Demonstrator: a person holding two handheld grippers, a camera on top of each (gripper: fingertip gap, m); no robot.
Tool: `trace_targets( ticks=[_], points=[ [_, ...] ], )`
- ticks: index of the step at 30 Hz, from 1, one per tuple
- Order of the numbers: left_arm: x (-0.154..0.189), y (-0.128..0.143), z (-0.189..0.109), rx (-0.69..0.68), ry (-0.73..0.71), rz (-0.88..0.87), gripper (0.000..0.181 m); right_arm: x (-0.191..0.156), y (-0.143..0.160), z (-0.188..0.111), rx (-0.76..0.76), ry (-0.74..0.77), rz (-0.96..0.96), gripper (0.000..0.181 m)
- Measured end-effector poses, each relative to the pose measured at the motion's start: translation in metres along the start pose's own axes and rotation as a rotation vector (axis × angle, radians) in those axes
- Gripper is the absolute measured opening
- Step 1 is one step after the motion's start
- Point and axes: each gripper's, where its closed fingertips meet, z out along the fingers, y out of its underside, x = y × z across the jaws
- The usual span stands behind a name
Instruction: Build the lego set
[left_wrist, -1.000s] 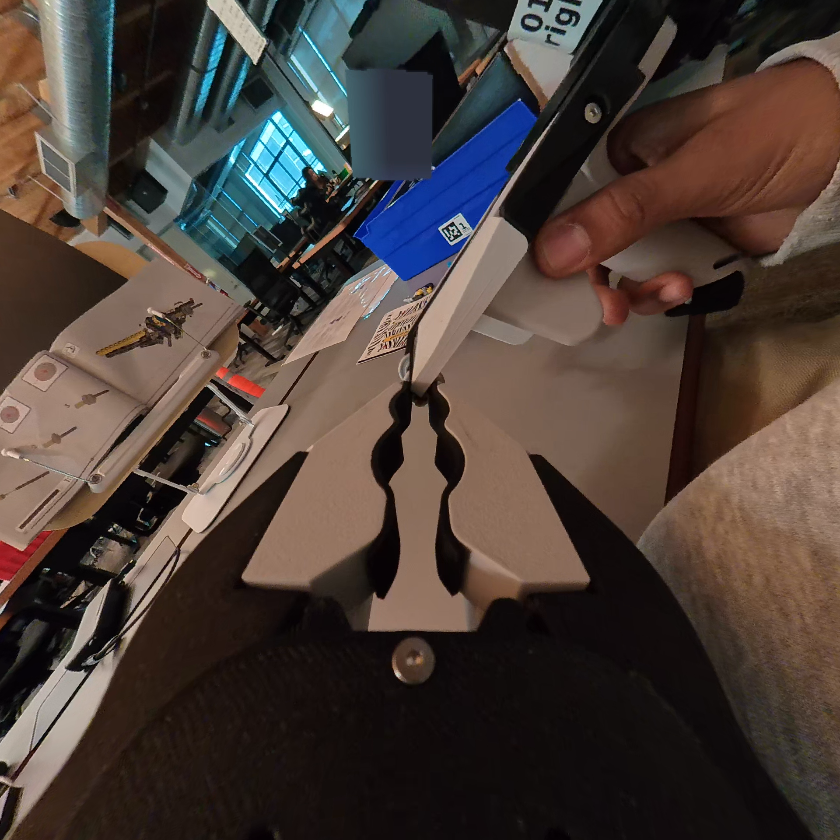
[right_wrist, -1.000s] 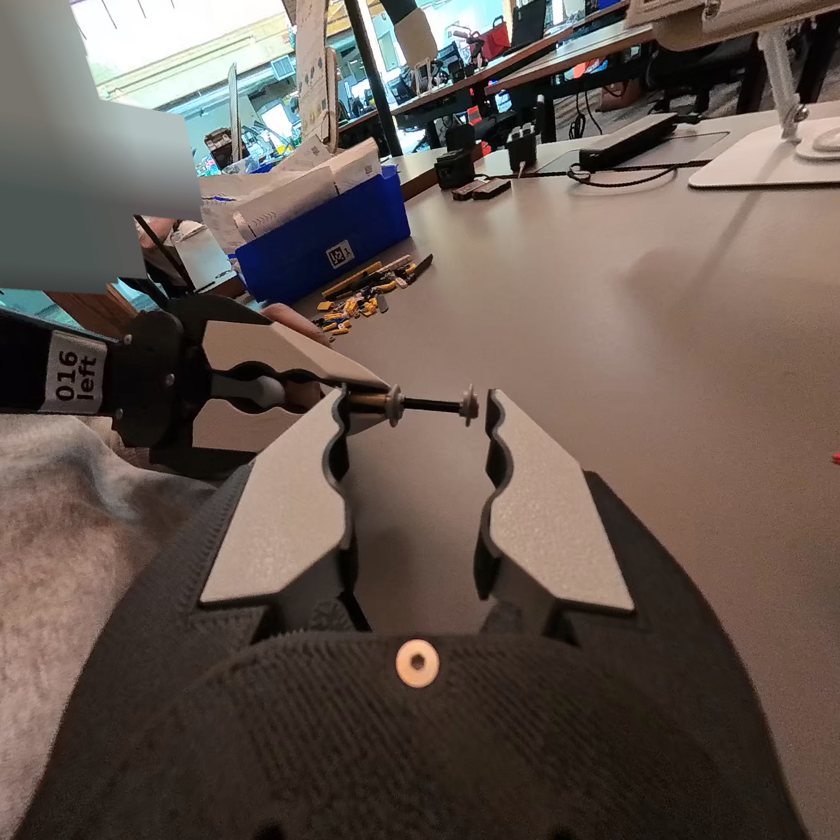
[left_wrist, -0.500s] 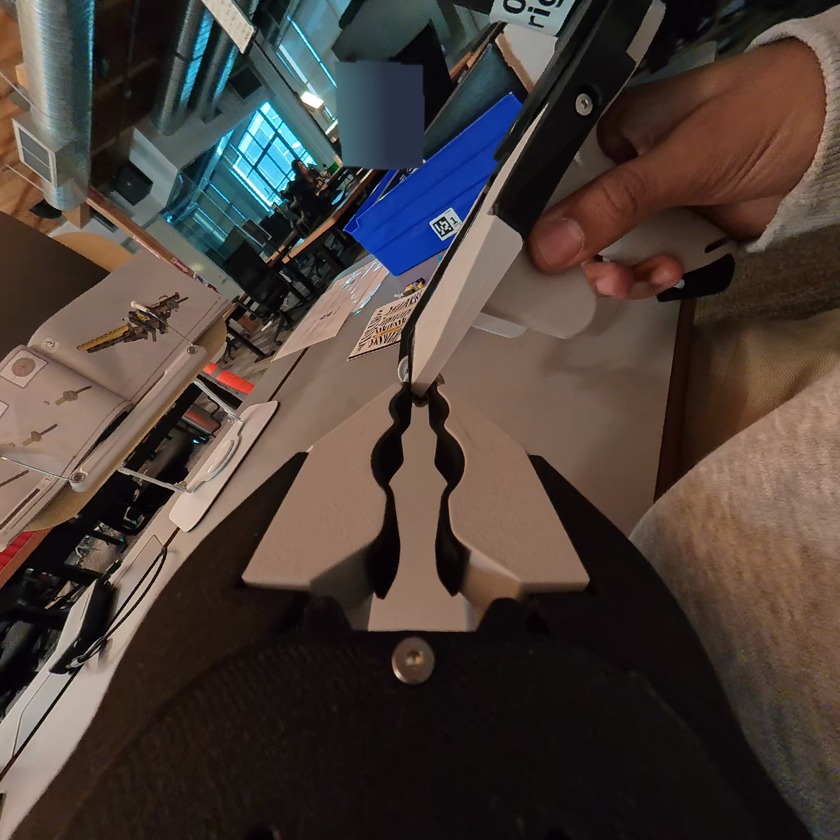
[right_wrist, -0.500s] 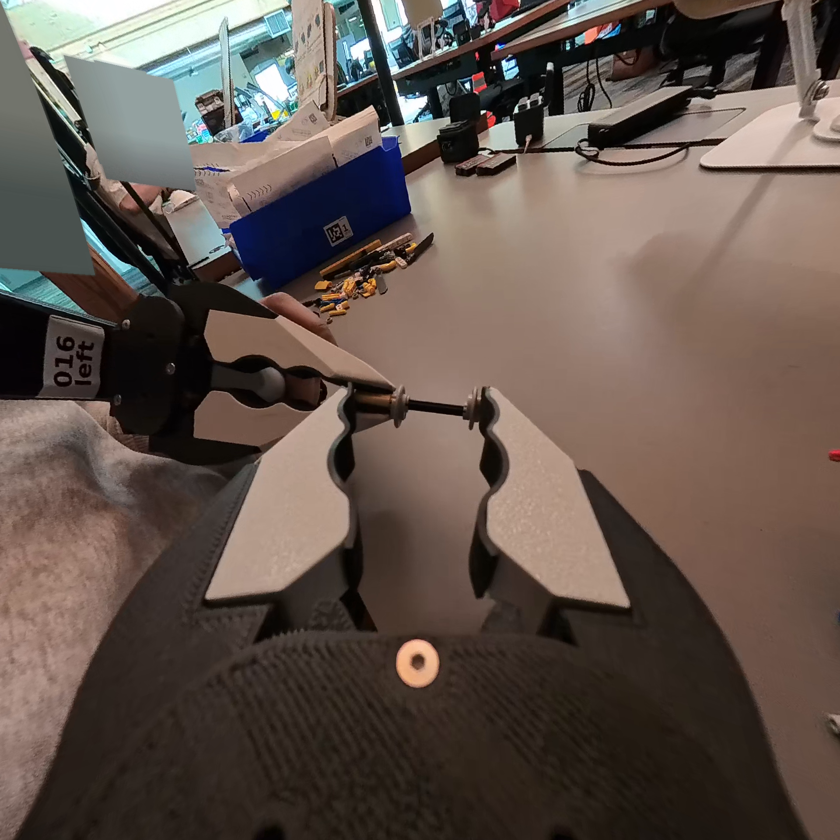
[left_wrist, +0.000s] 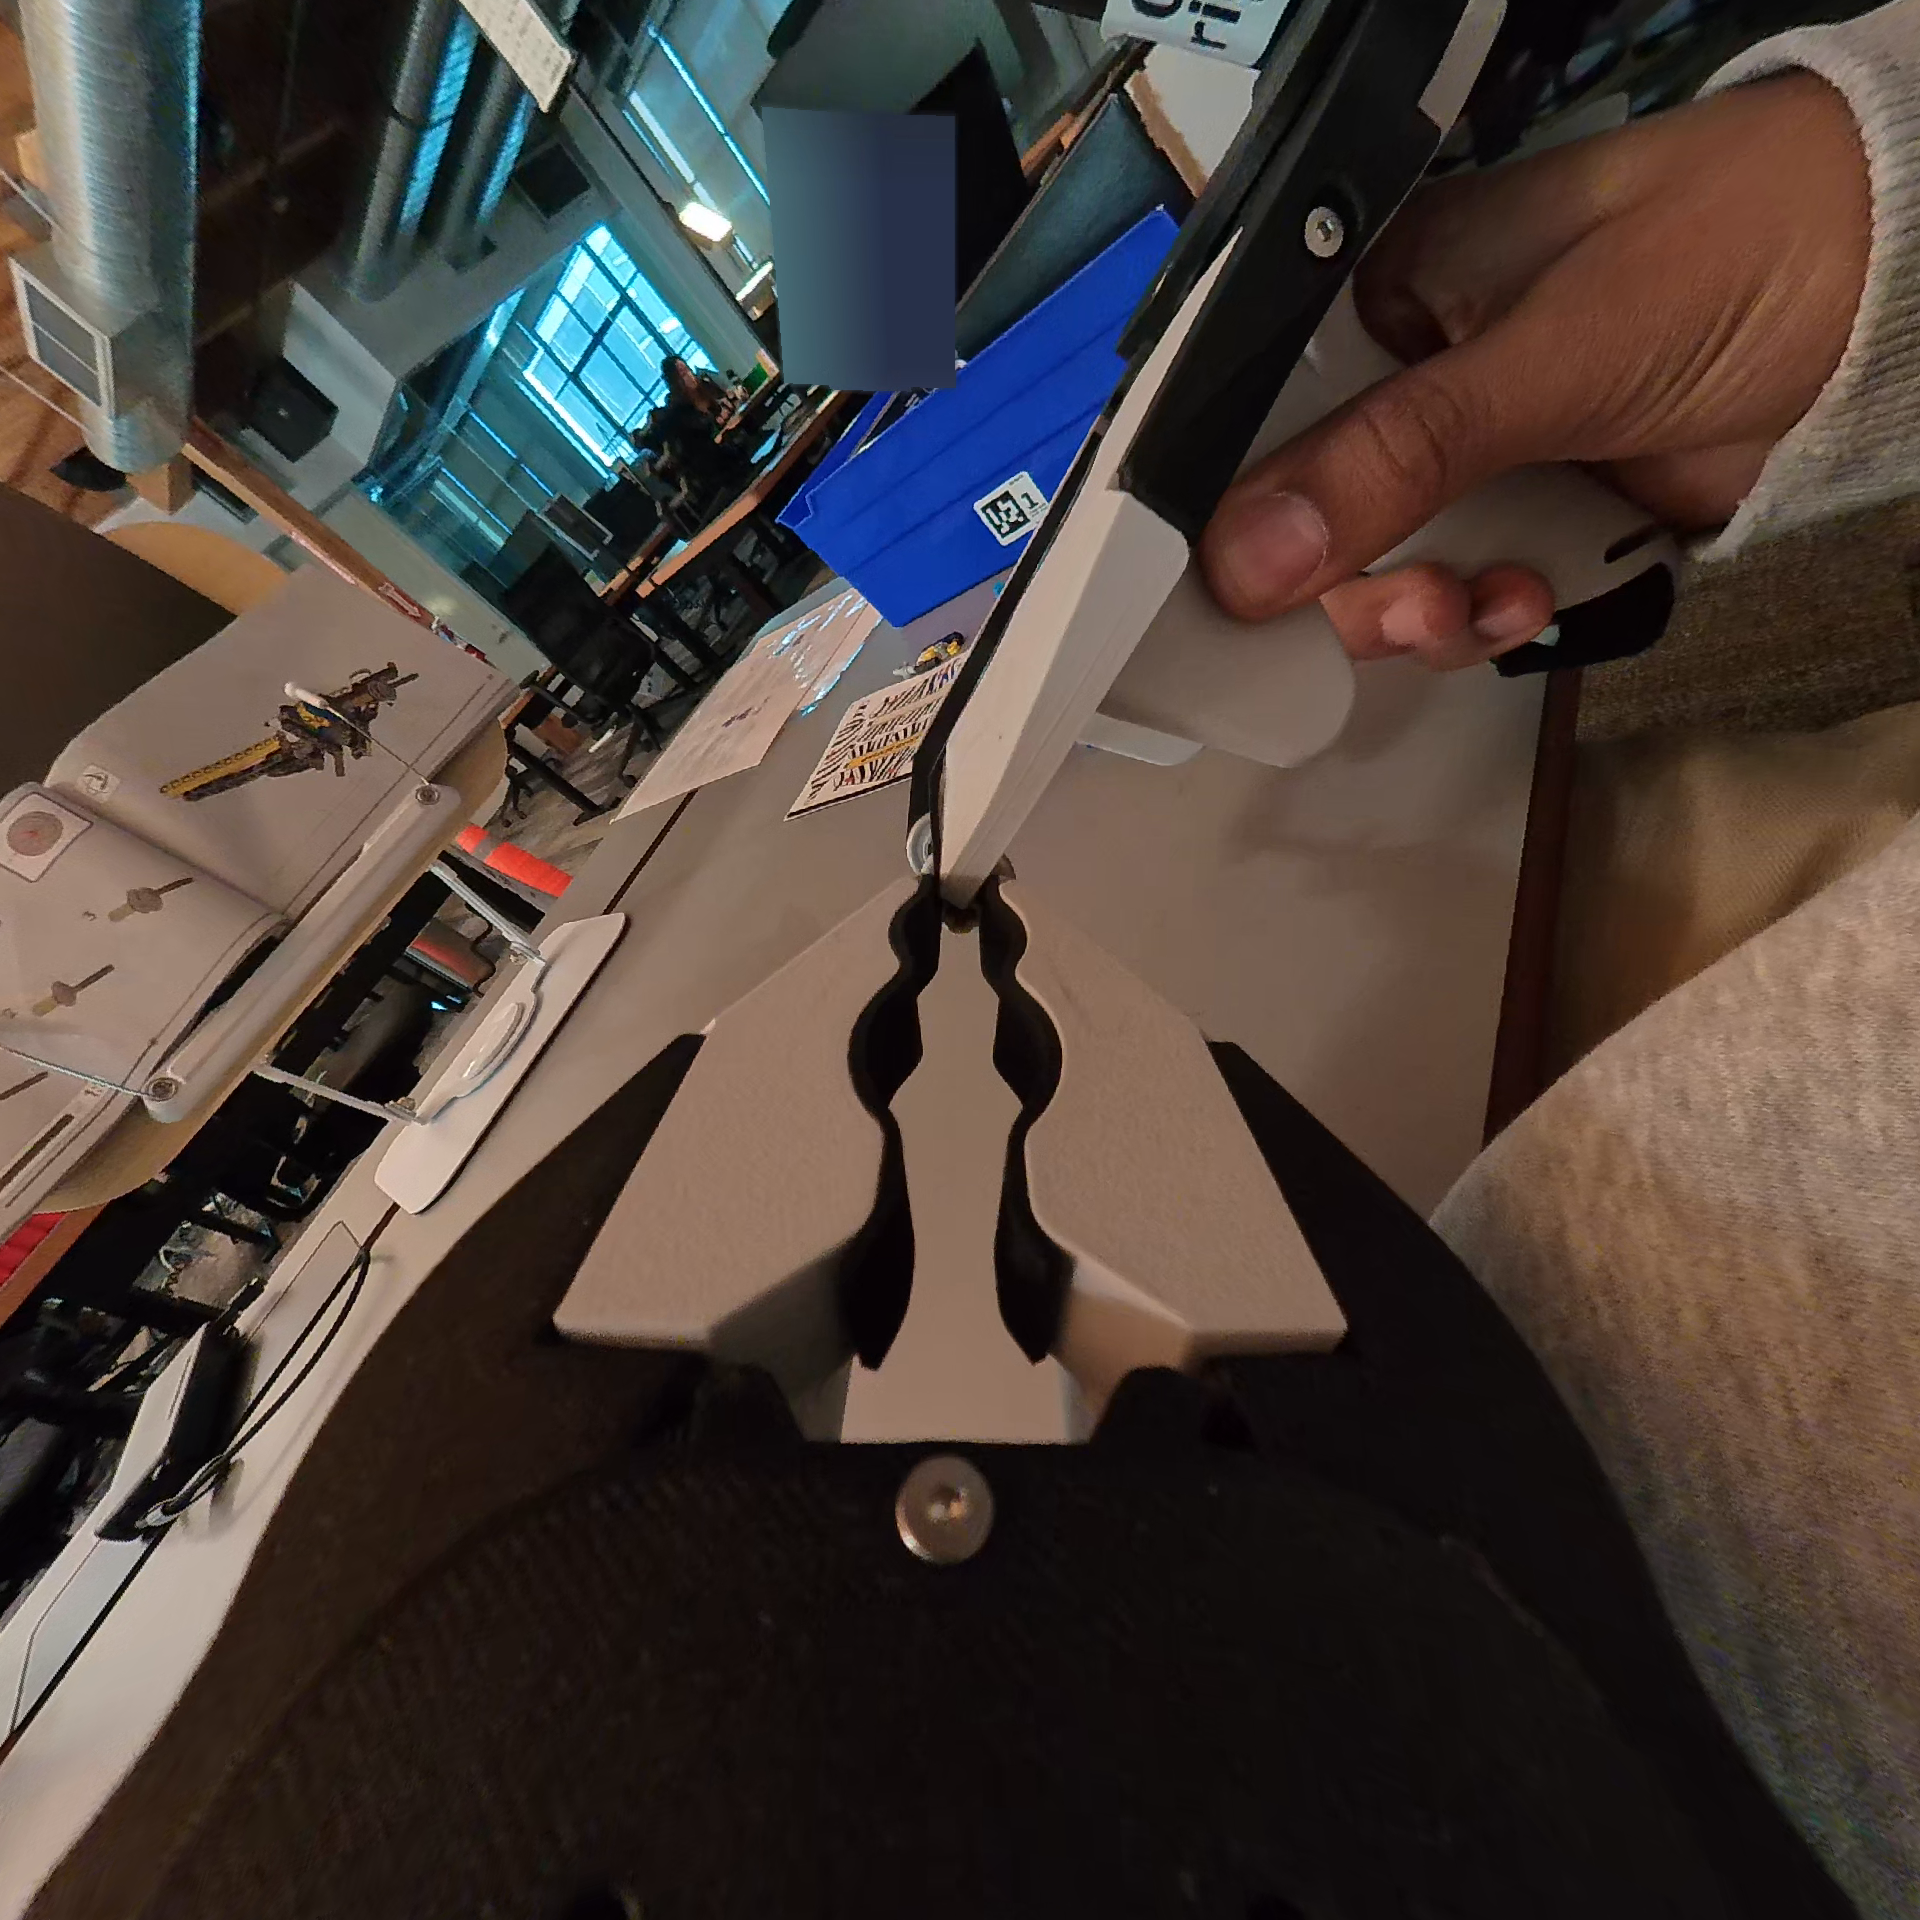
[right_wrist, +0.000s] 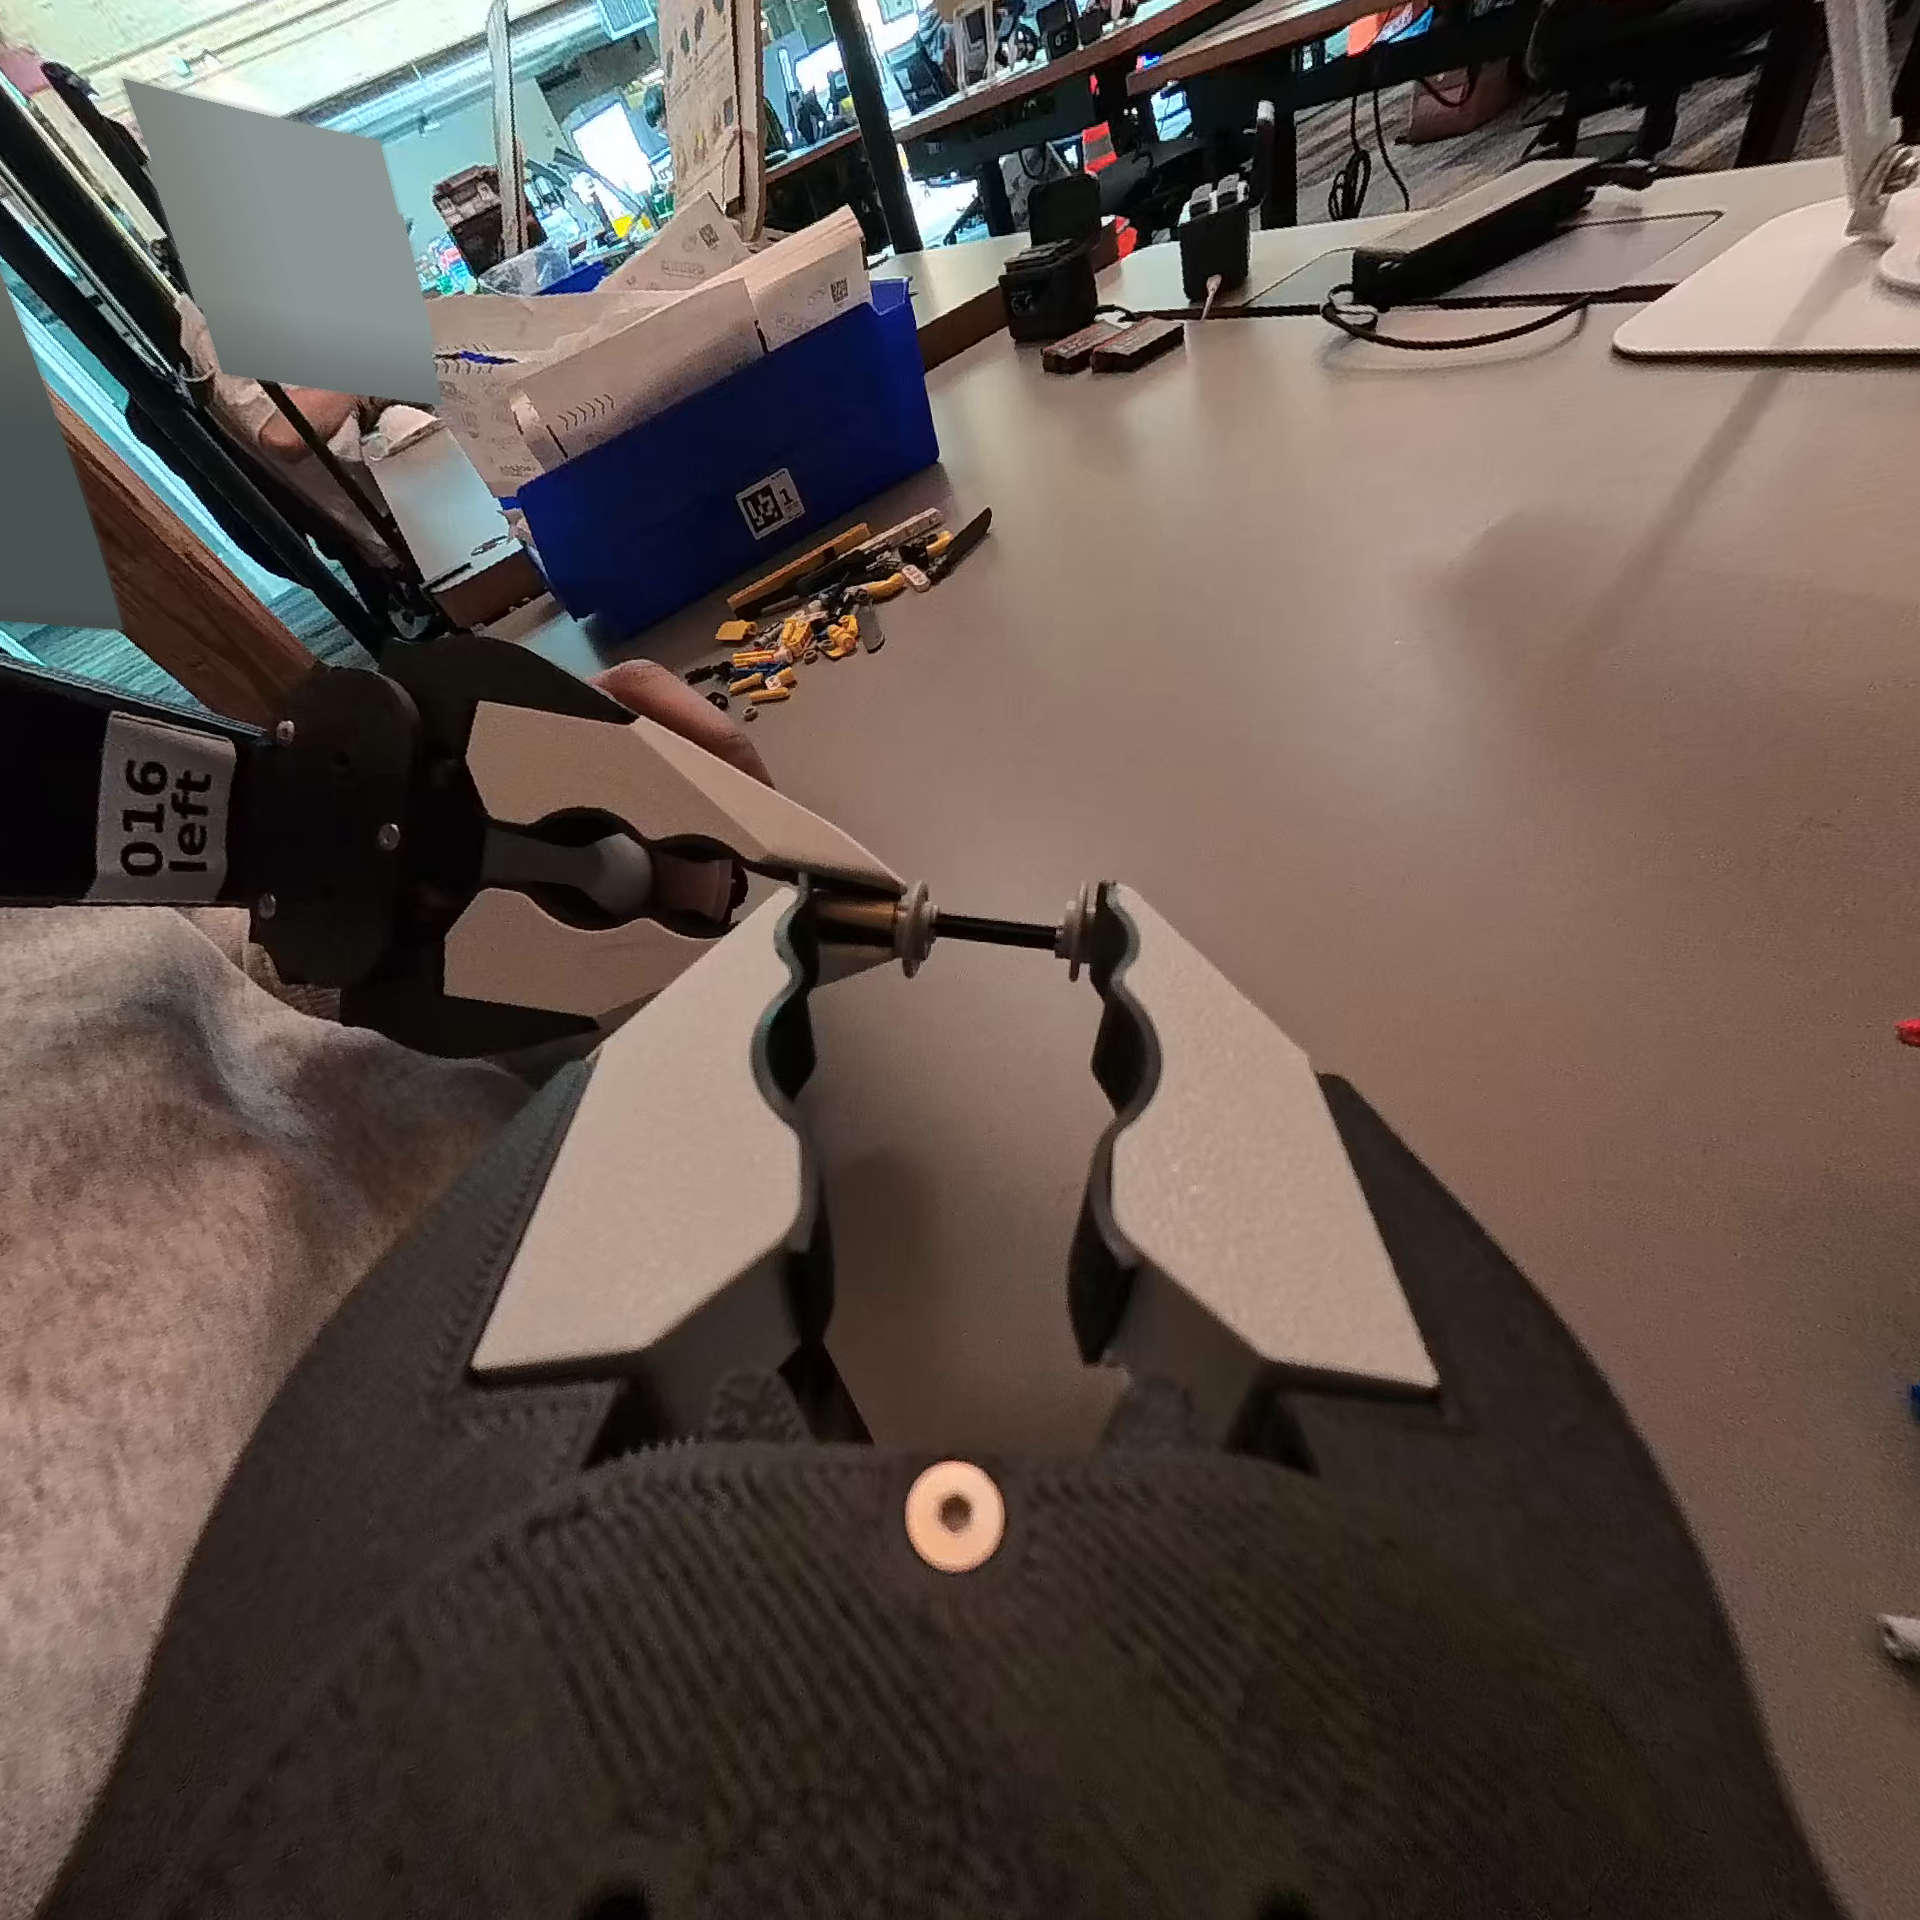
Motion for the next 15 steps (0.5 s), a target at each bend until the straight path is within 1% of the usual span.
trace_targets(
  ticks=[3,4,7,15],
  points=[
    [0.0,0.0,0.001,-0.002,0.002,-0.006,0.004,0.0,0.0,0.0,-0.003,-0.003,0.002,0.051],
    [0.001,0.0,0.002,-0.004,0.005,-0.009,0.004,-0.006,0.0,0.001,-0.001,-0.031,0.007,0.029],
    [-0.002,0.0,0.0,0.006,0.0,-0.02,0.004,-0.012,-0.002,0.002,0.012,-0.03,-0.019,0.029],
    [-0.006,0.001,0.001,0.009,-0.024,-0.039,0.005,-0.009,-0.005,0.003,0.027,-0.024,-0.013,0.03]
  ],
)
